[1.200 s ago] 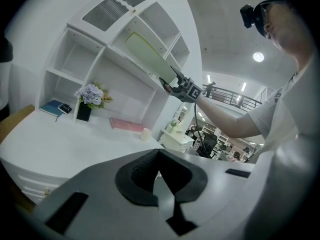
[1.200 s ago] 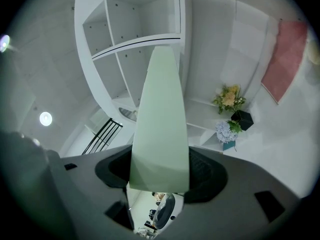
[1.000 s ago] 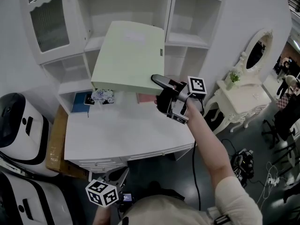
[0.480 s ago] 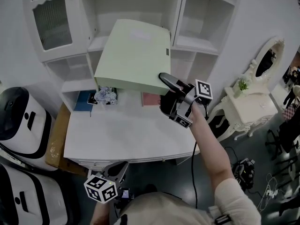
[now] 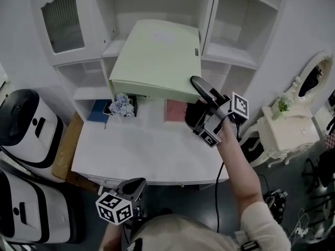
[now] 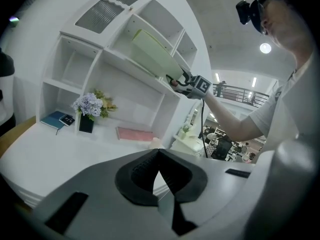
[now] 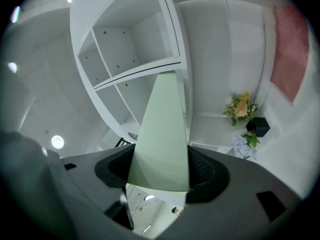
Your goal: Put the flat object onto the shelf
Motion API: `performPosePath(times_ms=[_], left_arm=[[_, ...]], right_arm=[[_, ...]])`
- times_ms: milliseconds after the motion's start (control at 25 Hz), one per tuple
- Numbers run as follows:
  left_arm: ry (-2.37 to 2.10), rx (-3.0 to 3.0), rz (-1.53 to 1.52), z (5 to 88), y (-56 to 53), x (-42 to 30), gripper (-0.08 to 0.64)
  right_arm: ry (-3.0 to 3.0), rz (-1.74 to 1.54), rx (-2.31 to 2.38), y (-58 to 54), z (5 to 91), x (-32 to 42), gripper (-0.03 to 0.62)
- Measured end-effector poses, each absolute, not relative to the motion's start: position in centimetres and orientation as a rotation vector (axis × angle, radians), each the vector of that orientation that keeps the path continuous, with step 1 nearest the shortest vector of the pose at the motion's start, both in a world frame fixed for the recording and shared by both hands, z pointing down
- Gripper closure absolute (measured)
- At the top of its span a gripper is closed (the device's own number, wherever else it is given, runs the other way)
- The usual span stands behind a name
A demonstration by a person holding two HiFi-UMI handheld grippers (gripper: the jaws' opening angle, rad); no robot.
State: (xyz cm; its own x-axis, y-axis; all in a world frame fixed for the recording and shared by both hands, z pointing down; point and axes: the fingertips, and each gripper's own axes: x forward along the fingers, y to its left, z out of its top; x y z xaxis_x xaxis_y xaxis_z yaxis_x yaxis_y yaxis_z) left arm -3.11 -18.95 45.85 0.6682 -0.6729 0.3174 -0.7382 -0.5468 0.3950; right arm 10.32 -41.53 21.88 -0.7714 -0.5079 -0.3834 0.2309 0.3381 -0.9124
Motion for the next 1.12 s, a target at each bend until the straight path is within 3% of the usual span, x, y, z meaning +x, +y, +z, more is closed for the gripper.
performPosePath(times_ms=[1120], left_arm=[[-0.849,2.51,0.21,44.5,-25.1,-5.8,0.546]], right_arm=[[1.795,-1.359,-0.332,-46.2,19.3,12.3,0.266]])
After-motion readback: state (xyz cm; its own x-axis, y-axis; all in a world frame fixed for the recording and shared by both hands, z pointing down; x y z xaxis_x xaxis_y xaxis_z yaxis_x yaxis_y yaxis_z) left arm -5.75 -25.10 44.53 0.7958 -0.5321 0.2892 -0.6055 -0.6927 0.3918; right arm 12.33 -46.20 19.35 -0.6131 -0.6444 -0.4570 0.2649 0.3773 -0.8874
